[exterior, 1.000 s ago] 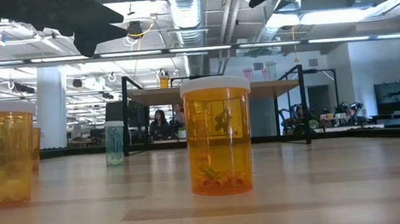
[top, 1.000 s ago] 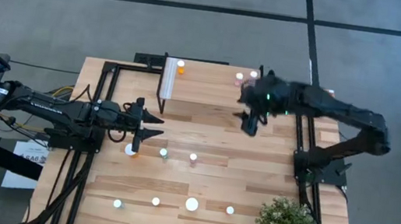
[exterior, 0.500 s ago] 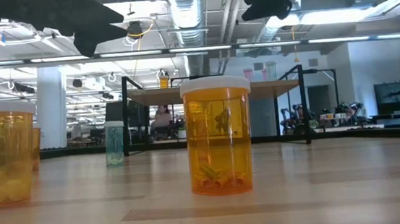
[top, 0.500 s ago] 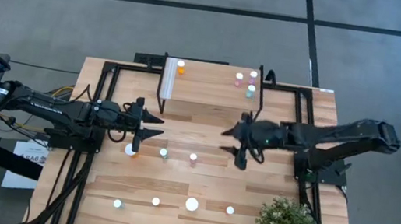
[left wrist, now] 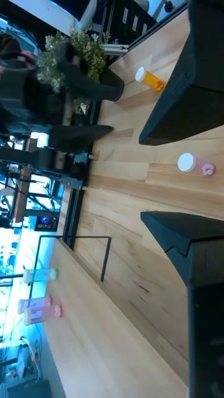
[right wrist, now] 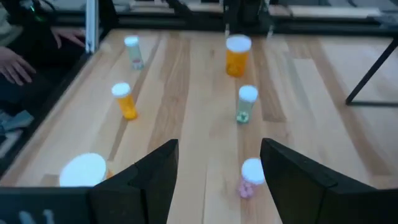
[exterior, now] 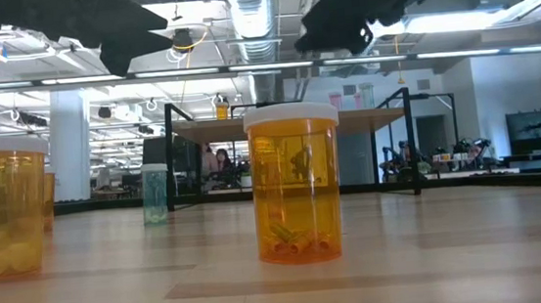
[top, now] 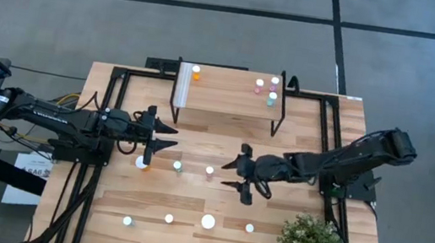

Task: Pick and place medicine bottles onto shelf by color
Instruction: Put the pink pill bottle on the shelf

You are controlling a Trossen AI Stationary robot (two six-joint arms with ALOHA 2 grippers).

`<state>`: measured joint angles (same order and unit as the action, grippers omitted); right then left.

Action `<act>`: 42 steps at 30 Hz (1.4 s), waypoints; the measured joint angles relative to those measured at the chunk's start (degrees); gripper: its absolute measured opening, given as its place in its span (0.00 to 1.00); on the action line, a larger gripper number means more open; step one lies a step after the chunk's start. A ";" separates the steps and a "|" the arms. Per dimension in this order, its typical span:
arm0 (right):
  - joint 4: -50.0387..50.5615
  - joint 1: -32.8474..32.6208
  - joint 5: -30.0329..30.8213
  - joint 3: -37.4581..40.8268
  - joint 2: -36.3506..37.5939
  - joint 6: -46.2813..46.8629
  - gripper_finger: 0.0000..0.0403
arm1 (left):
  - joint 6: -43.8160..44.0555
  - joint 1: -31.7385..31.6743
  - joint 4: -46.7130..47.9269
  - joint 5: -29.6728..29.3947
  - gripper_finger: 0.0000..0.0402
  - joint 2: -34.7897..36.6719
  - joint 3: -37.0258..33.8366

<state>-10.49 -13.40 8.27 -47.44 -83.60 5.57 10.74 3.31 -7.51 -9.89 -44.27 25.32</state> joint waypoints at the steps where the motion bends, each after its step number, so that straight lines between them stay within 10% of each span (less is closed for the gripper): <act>1: -0.83 0.18 0.02 0.00 -1.12 0.02 0.62 | 0.00 -0.01 -0.04 0.00 0.43 0.00 0.00; 42: -7.94 5.38 -5.33 -3.54 -17.78 5.60 0.62 | -0.90 0.05 -0.80 0.46 0.43 0.02 0.00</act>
<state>-18.43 -8.02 2.94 -50.98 -101.37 11.17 9.85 3.36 -8.31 -9.43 -44.25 25.32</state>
